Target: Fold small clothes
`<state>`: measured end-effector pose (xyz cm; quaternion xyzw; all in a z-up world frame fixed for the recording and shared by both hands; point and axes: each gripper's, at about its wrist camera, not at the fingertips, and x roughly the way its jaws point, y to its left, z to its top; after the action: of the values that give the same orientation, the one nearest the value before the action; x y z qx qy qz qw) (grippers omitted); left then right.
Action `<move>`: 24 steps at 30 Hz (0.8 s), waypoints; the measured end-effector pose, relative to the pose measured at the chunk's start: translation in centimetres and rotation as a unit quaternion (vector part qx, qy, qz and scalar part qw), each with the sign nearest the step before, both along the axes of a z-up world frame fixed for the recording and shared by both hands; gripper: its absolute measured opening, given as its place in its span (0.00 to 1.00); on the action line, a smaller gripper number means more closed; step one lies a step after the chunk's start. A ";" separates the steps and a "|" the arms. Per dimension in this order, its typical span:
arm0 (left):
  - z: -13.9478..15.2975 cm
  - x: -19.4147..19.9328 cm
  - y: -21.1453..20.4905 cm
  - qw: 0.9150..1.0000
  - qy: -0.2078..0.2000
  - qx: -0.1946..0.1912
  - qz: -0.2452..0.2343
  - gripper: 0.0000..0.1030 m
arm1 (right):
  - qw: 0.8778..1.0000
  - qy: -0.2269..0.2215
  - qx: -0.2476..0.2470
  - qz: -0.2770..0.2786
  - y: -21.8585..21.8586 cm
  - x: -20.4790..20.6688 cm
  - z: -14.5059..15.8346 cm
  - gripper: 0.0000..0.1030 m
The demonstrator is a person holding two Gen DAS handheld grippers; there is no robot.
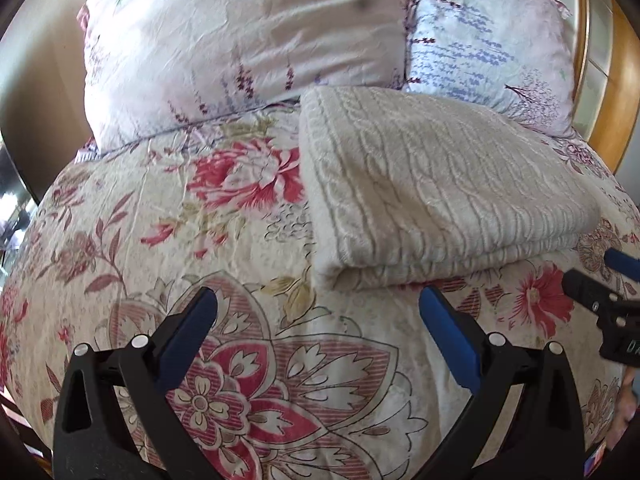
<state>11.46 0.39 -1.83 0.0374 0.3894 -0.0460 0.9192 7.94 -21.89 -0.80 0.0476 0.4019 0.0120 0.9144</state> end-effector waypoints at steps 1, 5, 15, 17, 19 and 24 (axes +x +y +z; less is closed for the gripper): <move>0.0 0.0 0.1 1.000 0.000 -0.002 0.002 0.98 | 1.000 0.002 -0.001 0.000 0.1 0.0 -0.1 0.99; 0.1 -0.2 0.2 1.000 0.000 -0.001 0.005 0.98 | 1.000 0.001 -0.004 0.002 0.4 -0.2 -0.3 0.99; 0.9 -0.9 -0.1 1.000 -0.022 0.001 0.001 0.98 | 1.000 -0.020 -0.002 0.001 0.0 -0.5 0.6 0.99; 0.8 -0.8 -0.3 1.000 -0.018 0.002 -0.002 0.98 | 1.000 -0.015 -0.003 0.002 0.0 -0.4 0.4 0.99; 0.6 -0.7 -0.5 1.000 -0.009 0.002 -0.003 0.98 | 1.000 -0.008 -0.007 0.003 0.2 -0.2 0.1 0.99; -0.3 0.0 -1.0 1.000 0.022 0.015 -0.004 0.98 | 1.000 0.013 -0.022 0.000 0.6 0.0 -0.6 0.99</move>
<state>11.42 -0.64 -2.18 0.0515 0.4098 -0.0451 0.9096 7.98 -21.30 -1.41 0.0275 0.4138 0.0030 0.9100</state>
